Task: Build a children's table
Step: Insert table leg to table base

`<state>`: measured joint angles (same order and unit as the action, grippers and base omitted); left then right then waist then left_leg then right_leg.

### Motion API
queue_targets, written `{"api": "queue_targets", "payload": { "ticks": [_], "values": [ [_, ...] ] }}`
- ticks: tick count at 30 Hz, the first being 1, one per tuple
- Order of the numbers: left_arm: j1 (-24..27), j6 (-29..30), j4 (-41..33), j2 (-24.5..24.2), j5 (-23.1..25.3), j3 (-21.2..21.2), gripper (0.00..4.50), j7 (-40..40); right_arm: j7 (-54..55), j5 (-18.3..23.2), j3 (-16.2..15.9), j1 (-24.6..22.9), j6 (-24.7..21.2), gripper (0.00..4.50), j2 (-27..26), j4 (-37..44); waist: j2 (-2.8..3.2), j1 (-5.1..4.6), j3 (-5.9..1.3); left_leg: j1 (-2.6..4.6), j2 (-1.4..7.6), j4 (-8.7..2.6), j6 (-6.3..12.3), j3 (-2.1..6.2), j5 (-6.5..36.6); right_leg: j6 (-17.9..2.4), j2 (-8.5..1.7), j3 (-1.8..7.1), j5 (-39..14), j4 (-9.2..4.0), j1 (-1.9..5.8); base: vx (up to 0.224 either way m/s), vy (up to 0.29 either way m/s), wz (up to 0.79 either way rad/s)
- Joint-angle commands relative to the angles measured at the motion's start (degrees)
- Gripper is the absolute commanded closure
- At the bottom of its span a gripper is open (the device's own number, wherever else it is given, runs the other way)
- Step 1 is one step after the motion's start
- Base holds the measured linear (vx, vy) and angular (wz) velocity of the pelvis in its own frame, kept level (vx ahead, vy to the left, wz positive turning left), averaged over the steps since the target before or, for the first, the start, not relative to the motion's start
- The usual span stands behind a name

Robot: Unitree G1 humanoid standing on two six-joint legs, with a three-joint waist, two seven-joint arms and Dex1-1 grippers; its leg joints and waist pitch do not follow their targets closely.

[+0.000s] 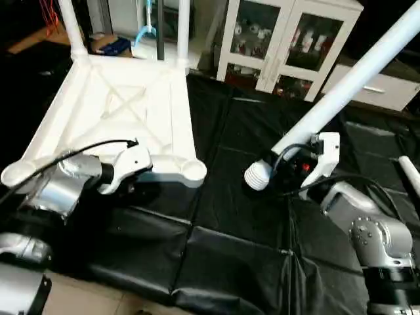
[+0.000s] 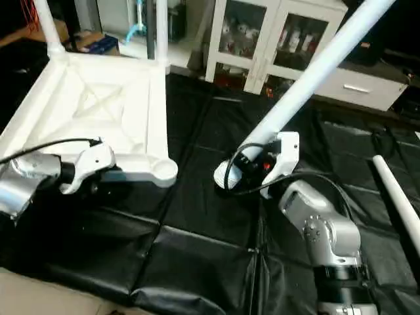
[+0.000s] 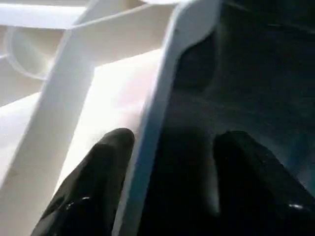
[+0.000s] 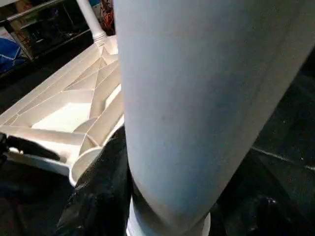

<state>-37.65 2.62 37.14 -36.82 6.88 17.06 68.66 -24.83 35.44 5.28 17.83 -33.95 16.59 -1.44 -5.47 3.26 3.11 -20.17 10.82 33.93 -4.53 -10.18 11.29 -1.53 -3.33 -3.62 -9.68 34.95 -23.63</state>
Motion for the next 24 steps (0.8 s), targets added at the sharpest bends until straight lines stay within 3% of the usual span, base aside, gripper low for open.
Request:
{"api": "queue_targets", "payload": {
  "ticks": [1,4,5,6,7,9,11,14,16,18,19,21,23,24],
  "values": [
    [0.82,-2.09,0.20,1.76,-1.83,2.93,1.66,6.40,-0.86,-0.03,0.89,0.94,-0.16,2.67,1.04,1.20,0.99,0.23,-3.75,0.60,2.47,-4.03,-1.39,0.59,7.57,-10.63,-4.86,3.16,-7.64,-3.15,3.13,0.000,0.000,0.00],
    [1.98,-6.38,-2.55,3.35,-3.38,4.05,1.84,8.28,-1.11,-0.20,0.72,1.30,-0.08,2.67,1.05,0.88,0.96,0.48,-3.84,0.49,2.57,-3.95,-0.85,0.52,6.32,-11.59,-5.05,3.19,-5.90,-2.88,3.30,0.000,0.000,0.00],
    [2.23,-7.28,-3.13,3.62,-3.43,4.34,1.84,8.29,-1.15,-0.22,0.69,1.33,-0.09,2.67,1.05,0.84,0.64,0.42,-3.85,0.53,2.63,-3.94,-0.64,0.46,6.11,-11.72,-5.05,3.19,-5.58,-2.88,3.29,0.000,0.000,0.00],
    [2.87,-9.57,-4.56,4.37,-3.46,4.94,2.06,7.66,-1.14,-0.27,0.63,1.32,-0.11,2.67,1.00,0.86,0.94,0.63,-3.81,0.70,2.75,-3.93,-0.44,0.41,6.21,-12.01,-5.13,3.18,-5.41,-2.85,3.15,0.000,0.000,0.00],
    [3.91,-14.97,-6.60,5.95,-2.50,6.77,2.07,5.93,-1.08,-0.27,0.54,1.20,-0.10,2.67,0.63,0.93,0.43,0.70,-3.67,0.83,2.73,-3.84,-0.10,0.23,7.16,-11.81,-4.98,3.15,-6.62,-3.17,2.94,0.000,0.000,0.00],
    [4.64,-18.88,-7.80,7.13,-1.65,8.15,2.14,5.18,-1.02,-0.33,0.42,1.11,-0.05,2.67,0.27,0.98,0.60,1.43,-3.57,0.94,2.76,-3.86,0.07,0.15,8.37,-10.39,-5.18,3.27,-10.24,-3.55,2.85,0.000,0.000,0.00],
    [5.38,-24.96,-8.42,8.77,-0.13,10.32,2.24,4.25,-0.74,0.07,0.21,0.74,-0.33,2.67,-0.57,1.70,0.93,2.30,-3.30,2.08,3.02,-3.89,-0.41,-0.21,10.59,-9.31,-5.01,3.30,-13.45,-4.23,1.71,0.000,0.000,0.00],
    [5.45,-32.40,-7.79,11.74,0.60,12.17,2.46,4.38,-0.75,0.11,-0.10,0.30,-0.38,2.67,-1.26,2.28,1.03,3.22,-3.26,2.86,3.32,-4.02,-1.98,-0.84,13.22,-8.90,-4.81,3.24,-14.40,-4.26,1.06,-0.003,0.008,0.14],
    [5.44,-35.02,-7.78,13.50,0.05,12.68,2.65,5.31,-0.51,0.22,0.01,0.14,-0.52,2.67,-1.50,2.59,1.07,3.87,-3.53,2.50,3.35,-4.11,-2.99,-1.01,12.61,-8.06,-4.94,3.18,-12.44,-3.71,1.48,0.000,0.016,0.14],
    [4.47,-34.19,-6.46,14.20,2.11,12.52,2.77,2.49,-0.42,0.36,0.09,-0.28,-0.72,2.67,-1.43,3.27,1.16,3.89,-3.69,2.44,3.31,-4.12,-3.39,-1.24,11.92,-7.91,-4.92,3.09,-10.02,-3.20,1.52,0.000,0.000,0.00],
    [3.80,-32.89,-5.39,14.30,3.43,12.30,2.84,0.53,-0.42,0.47,0.16,-0.50,-0.85,2.67,-1.34,3.60,0.85,3.66,-3.77,1.86,3.28,-4.20,-3.40,-1.18,11.25,-7.62,-4.95,3.06,-9.03,-2.95,1.99,0.000,0.000,0.00],
    [0.85,-27.20,-0.15,13.43,8.69,11.76,3.04,-6.72,-0.13,0.92,0.68,-1.00,-1.47,2.67,-0.93,4.83,0.97,3.29,-3.89,1.28,3.14,-4.13,-3.56,-0.96,10.58,-6.72,-5.04,3.10,-8.73,-2.80,2.39,0.000,0.000,0.00],
    [0.47,-25.88,0.79,13.30,9.21,11.52,3.14,-7.70,-0.12,1.02,0.80,-1.16,-1.60,2.67,-0.83,5.11,0.61,2.84,-3.84,1.00,2.94,-4.11,-3.27,-0.81,10.22,-6.10,-5.27,3.18,-9.81,-3.08,2.63,0.000,0.000,0.00],
    [-0.12,-25.77,2.26,12.85,10.28,11.49,3.19,-8.85,-0.08,0.91,0.97,-1.34,-1.63,2.67,-0.77,5.36,0.84,2.28,-3.84,0.59,2.87,-4.13,-3.24,-0.59,10.26,-5.75,-5.35,3.19,-11.33,-3.13,2.92,0.000,0.000,0.00]
  ]
}}
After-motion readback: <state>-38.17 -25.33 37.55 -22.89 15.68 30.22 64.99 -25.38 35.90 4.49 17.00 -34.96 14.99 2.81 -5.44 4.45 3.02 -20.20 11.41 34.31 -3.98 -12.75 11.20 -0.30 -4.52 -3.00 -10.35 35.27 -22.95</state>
